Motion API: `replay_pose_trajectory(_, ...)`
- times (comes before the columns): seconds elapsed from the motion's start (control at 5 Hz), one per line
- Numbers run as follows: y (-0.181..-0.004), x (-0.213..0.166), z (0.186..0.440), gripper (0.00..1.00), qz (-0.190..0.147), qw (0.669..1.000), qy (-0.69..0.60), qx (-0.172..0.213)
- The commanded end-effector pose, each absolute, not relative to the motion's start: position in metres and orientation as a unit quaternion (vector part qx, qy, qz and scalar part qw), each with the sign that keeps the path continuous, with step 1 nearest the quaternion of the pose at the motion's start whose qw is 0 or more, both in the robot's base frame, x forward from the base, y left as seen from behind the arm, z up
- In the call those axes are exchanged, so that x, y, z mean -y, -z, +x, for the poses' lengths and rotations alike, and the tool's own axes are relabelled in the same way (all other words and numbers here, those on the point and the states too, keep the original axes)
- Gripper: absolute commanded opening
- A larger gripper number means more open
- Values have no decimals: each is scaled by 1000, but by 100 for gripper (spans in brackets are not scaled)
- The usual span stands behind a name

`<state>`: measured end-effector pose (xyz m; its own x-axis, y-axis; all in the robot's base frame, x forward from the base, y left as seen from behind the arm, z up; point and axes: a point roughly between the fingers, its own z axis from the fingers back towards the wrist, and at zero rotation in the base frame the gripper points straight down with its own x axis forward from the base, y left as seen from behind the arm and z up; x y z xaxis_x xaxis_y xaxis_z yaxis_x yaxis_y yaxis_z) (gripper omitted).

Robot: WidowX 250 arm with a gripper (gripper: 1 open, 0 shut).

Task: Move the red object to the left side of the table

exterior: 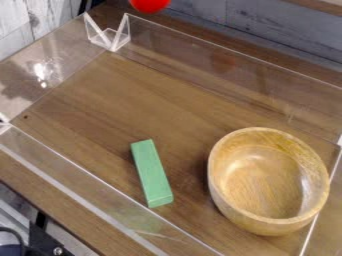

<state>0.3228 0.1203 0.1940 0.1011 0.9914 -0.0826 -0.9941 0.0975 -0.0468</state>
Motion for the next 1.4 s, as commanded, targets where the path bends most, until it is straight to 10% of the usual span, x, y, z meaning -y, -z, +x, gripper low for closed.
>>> replay_pose_trajectory(0.0,-234,-157,316,0,-57,734,-677,14)
replay_pose_trajectory(0.6,-256,-210,280,0,-55,693,-719,8)
replay_pose_trajectory(1.2,-257,-202,280,0,-47,575,-817,6)
